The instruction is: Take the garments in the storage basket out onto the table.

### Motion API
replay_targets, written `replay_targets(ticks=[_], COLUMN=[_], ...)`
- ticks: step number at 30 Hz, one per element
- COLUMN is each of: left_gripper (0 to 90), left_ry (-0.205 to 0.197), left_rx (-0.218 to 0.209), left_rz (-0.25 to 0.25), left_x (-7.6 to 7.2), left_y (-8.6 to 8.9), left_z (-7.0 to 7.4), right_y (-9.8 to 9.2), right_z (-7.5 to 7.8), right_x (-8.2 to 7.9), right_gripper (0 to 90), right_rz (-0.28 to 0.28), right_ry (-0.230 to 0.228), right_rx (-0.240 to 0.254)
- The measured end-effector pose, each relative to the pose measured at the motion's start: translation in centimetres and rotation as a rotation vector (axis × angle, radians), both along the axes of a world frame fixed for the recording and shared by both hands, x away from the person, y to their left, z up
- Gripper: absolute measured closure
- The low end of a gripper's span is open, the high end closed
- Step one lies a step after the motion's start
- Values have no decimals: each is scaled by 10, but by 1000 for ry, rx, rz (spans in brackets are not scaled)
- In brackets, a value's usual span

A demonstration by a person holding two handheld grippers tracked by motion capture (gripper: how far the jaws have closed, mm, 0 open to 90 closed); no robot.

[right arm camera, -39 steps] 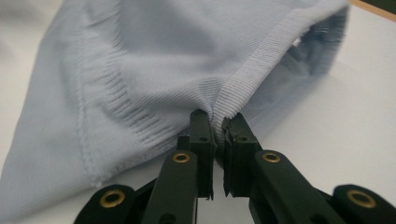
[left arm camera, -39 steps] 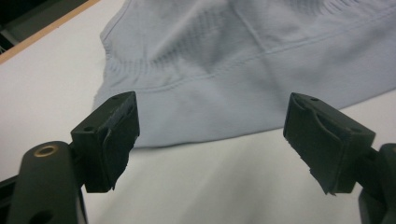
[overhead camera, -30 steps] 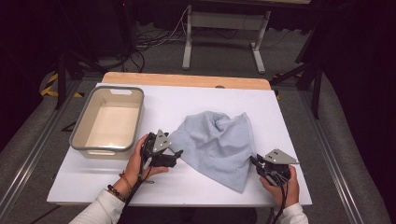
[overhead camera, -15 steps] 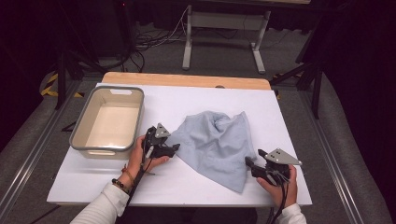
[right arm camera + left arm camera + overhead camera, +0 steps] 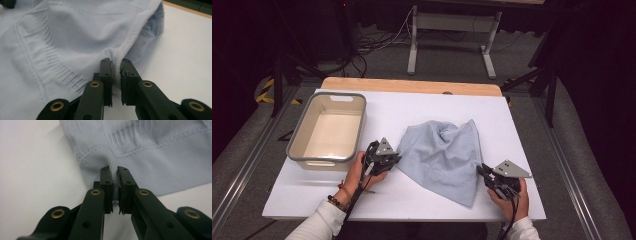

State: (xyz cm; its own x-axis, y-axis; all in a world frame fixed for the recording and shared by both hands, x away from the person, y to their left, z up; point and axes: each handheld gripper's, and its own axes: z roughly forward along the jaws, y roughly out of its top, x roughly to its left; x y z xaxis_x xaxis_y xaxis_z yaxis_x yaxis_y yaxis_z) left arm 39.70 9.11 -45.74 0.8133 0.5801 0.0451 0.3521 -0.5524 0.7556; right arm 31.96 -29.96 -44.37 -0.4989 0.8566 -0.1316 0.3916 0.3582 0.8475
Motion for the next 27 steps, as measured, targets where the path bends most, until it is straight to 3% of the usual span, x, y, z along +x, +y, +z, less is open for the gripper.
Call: replay_targets(ticks=[4,6,8,16,18,22,27], left_gripper=[842,849,850,850,849,844,782], left_ry=[-88,-113,-104,-51,-57,-32,-59], left_rx=[17,25,24,6,15,13,-9], left_rz=[12,12,-1,-42,-52,-69,-88], left_x=[-18,-27,-36,-70,-78,-88,-96], left_y=[5,7,8,20,23,25,30], left_z=[10,10,9,0,-4,-9,-3], right_y=[2,6,9,13,13,13,13], right_z=[3,4,5,-1,-1,-1,1], right_x=[2,4,6,6,4,1,-1], right_gripper=[827,844,850,844,833,821,774], right_rz=[-28,-37,-34,15,16,25,23], right_ry=[-40,-75,-91,-46,-46,-34,-40], right_rx=[3,-43,-57,-70,-88,-106,-119])
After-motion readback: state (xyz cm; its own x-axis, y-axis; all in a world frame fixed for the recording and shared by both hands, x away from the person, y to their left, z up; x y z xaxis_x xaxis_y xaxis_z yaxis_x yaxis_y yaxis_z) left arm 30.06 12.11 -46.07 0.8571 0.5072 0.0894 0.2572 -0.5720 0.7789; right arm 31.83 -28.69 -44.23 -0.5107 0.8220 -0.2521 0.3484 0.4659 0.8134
